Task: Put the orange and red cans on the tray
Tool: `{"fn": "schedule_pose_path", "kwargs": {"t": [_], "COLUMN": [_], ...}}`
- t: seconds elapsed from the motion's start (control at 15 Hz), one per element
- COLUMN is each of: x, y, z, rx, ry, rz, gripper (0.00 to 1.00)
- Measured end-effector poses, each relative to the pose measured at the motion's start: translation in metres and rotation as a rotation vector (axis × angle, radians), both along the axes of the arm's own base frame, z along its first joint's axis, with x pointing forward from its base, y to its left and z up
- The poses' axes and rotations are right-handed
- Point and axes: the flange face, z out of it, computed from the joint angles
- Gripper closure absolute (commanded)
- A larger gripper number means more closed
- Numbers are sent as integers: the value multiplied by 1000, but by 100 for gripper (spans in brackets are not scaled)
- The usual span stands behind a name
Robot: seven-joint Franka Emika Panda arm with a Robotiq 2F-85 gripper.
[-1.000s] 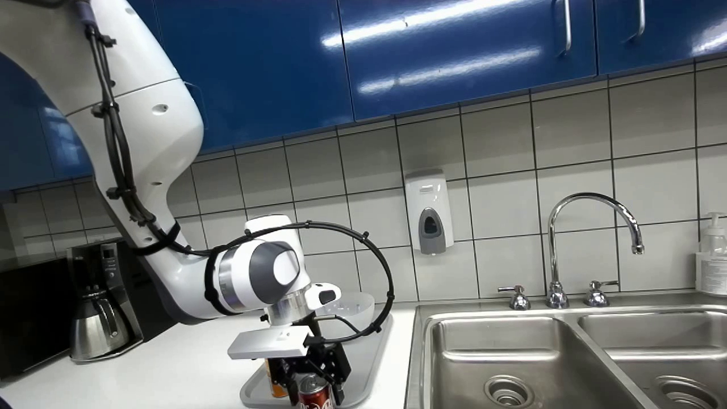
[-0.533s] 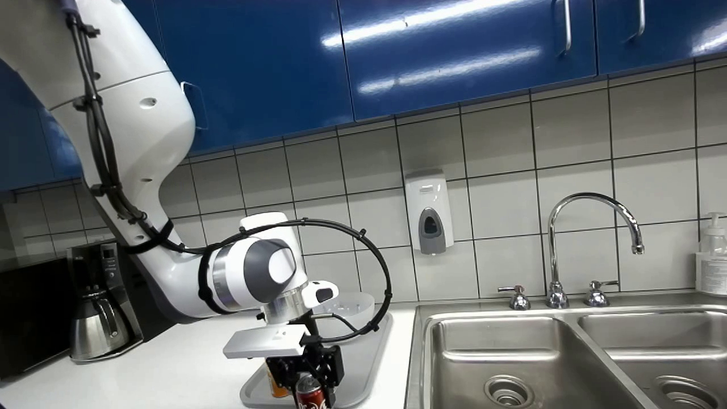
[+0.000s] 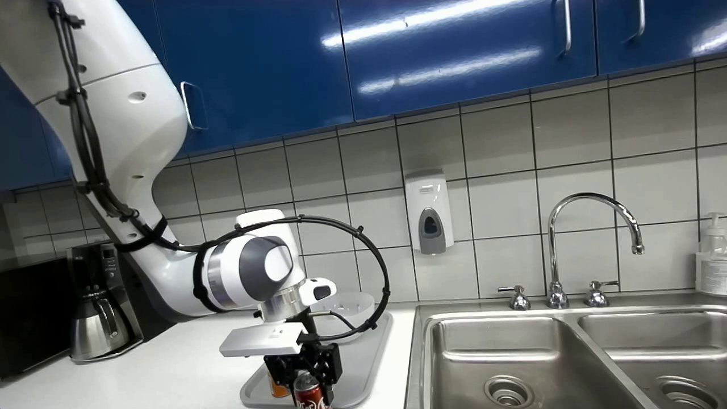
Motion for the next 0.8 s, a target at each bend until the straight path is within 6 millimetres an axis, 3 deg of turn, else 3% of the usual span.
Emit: {"fn": "schedule_pose_path", "kwargs": {"t": [0.8], "x": [9], "y": [3], "z": [35], "rx": [-8], "ry": [-87], "rz": [8], "gripper": [62]}}
